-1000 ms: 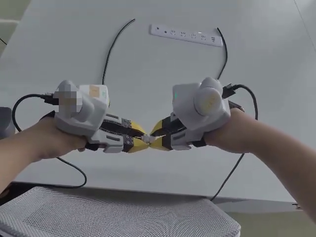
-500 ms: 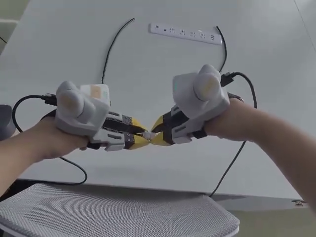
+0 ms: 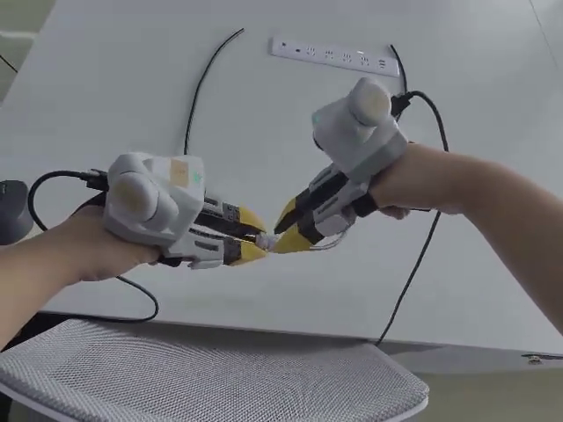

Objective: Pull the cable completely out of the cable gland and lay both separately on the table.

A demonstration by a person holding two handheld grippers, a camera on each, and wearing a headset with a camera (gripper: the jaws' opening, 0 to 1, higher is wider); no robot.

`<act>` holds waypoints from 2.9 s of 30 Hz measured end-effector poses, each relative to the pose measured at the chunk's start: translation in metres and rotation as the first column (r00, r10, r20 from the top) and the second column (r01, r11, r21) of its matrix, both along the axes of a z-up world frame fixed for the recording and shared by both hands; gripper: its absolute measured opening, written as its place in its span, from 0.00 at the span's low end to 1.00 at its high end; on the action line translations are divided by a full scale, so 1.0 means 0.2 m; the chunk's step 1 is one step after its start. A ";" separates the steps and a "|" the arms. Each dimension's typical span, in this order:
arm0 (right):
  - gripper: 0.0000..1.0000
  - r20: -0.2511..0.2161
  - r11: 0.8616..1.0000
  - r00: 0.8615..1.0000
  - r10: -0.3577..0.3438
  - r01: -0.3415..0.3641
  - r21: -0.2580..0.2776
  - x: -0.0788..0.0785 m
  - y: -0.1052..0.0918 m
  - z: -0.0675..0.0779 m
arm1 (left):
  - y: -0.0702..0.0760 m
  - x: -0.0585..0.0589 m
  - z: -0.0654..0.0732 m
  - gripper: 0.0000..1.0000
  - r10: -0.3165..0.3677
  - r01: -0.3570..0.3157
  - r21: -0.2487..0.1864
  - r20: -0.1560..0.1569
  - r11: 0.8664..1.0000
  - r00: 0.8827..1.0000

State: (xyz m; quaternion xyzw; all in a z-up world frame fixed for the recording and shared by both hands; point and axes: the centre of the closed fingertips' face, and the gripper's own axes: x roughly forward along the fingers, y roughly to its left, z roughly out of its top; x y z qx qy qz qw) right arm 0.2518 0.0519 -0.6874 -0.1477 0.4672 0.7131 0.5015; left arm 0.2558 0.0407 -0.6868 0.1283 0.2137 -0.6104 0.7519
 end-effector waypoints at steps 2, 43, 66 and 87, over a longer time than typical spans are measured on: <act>0.15 -0.020 1.000 1.000 0.010 -0.010 -0.008 0.00 0.00 -0.01 | 0.00 0.00 0.01 0.15 -0.001 0.001 -0.003 0.004 1.000 1.000; 0.05 0.103 1.000 0.995 0.016 -0.016 -0.002 0.14 0.02 0.01 | 0.01 0.21 0.00 0.14 0.016 -0.016 0.004 -0.048 1.000 0.999; 0.07 0.601 0.995 0.794 0.088 -0.098 -0.016 0.29 0.01 -0.04 | 0.02 0.29 0.01 0.14 0.092 -0.103 -0.056 -0.179 0.993 0.980; 0.24 -0.106 0.969 0.975 -0.194 0.208 0.134 0.33 0.02 0.08 | 0.06 0.20 0.05 0.15 0.027 -0.027 0.005 0.027 1.000 0.999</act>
